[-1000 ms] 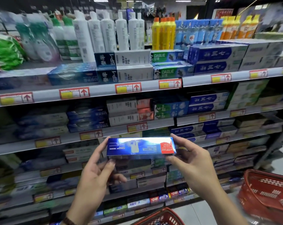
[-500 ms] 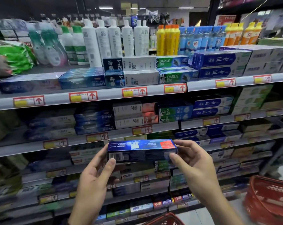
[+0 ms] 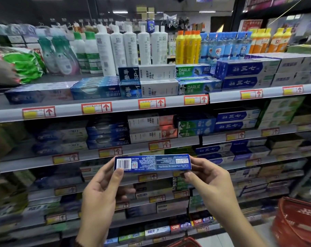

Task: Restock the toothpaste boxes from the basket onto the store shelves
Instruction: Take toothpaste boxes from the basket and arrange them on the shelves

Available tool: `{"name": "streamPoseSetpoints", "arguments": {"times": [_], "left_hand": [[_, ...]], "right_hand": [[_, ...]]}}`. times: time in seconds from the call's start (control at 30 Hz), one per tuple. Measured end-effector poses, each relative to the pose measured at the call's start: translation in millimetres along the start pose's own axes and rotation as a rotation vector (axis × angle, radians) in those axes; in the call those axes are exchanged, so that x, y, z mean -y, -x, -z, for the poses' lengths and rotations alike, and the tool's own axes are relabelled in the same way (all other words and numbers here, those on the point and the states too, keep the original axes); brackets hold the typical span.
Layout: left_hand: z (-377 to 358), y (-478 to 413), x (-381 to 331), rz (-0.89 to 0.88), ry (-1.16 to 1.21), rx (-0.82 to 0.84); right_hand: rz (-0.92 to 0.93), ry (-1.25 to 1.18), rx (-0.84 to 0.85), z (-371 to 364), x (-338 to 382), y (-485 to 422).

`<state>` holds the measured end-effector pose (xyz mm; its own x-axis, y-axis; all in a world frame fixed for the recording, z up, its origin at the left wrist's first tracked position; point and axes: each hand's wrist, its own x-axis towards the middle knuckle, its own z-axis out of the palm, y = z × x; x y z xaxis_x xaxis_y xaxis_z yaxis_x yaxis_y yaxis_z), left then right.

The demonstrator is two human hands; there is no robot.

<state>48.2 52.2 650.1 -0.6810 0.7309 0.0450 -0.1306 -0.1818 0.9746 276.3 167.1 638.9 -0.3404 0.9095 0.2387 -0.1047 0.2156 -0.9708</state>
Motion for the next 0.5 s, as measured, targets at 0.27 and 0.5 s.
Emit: {"name": "streamPoseSetpoints", "arguments": {"times": [0.27, 0.5], "left_hand": [[11, -4, 4, -0.035, -0.084, 0.017], [15, -4, 8, -0.002, -0.087, -0.012]], "right_hand": [[-0.015, 0.015, -0.056, -5, 3, -1], [-0.017, 0.034, -0.073, -8, 3, -1]]}}
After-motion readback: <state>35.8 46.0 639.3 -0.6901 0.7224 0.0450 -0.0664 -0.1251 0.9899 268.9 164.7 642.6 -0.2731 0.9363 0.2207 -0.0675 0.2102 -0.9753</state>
